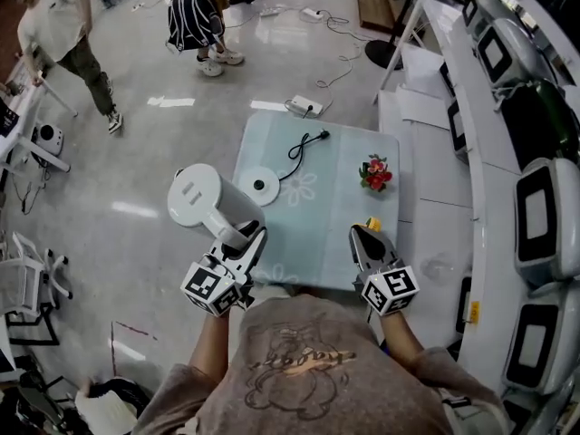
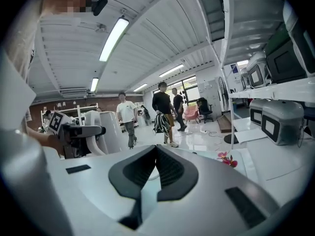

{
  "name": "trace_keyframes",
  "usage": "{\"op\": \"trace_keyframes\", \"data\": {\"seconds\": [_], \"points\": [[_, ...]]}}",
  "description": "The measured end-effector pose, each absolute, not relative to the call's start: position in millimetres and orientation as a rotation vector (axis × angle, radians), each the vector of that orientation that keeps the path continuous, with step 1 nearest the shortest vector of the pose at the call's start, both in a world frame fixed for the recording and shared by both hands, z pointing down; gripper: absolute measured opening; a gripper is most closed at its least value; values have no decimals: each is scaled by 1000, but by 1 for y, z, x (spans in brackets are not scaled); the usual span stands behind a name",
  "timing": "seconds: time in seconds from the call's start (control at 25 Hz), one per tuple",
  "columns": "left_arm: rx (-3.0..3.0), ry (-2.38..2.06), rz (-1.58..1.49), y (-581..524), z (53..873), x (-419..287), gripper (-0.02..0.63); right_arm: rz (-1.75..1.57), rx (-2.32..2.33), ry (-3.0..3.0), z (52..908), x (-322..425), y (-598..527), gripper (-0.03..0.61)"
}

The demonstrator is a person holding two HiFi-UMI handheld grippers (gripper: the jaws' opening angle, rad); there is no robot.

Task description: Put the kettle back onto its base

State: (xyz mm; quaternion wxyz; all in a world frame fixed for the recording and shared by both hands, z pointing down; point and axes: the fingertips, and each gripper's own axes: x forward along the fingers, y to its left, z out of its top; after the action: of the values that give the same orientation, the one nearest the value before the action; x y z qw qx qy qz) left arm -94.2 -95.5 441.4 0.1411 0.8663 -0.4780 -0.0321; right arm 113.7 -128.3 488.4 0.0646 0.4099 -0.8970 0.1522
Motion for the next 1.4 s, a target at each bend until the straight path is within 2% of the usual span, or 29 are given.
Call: {"op": "trace_keyframes", "data": {"seconds": [0.72,1.4], "points": [[2570,-1256,-48,-212,511,-119,95,515,1417,-2568,500,107,-167,0],[2582,-1119,20,-266,574,-101,96,555,1512,-2395,523,128,-175,0]]}}
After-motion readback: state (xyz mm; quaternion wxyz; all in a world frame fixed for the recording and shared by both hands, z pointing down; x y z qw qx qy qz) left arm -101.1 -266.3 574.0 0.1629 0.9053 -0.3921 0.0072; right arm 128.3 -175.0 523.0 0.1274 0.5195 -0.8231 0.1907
